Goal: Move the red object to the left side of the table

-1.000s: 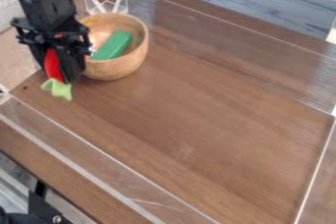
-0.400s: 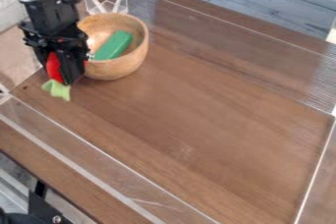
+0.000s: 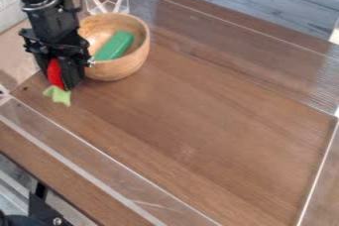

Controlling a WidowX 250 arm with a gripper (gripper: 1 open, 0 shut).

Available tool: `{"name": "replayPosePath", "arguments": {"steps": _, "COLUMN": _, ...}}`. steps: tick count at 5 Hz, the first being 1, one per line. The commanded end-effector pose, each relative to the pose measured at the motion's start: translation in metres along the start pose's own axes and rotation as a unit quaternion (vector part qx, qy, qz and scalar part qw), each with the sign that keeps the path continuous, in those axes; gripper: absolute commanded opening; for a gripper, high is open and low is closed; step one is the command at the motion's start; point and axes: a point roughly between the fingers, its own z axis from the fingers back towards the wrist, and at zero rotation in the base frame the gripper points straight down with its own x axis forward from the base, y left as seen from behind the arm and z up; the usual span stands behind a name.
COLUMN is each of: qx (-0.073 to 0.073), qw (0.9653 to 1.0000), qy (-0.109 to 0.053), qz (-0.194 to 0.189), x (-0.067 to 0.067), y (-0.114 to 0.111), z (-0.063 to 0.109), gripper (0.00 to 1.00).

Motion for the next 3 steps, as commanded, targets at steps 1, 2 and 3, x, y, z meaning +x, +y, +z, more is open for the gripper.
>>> {"name": "replayPosePath", "arguments": {"steps": 1, "qx": 0.009, "qw": 0.9999, "qy": -0.007, "qz": -0.001, "x": 0.008, "y": -0.007, "z": 0.001, "gripper": 0.00}}
{"name": "replayPosePath", "arguments": {"steps": 2, "qx": 0.009, "qw": 0.9998, "qy": 0.000, "qz": -0.019, "x": 0.011, "y": -0.002, "z": 0.000, "gripper": 0.00}}
{"name": "replayPosePath", "arguments": {"steps": 3, "qx": 0.010, "qw": 0.9993, "qy": 0.006, "qz": -0.036, "x": 0.014, "y": 0.006, "z": -0.002, "gripper": 0.00}}
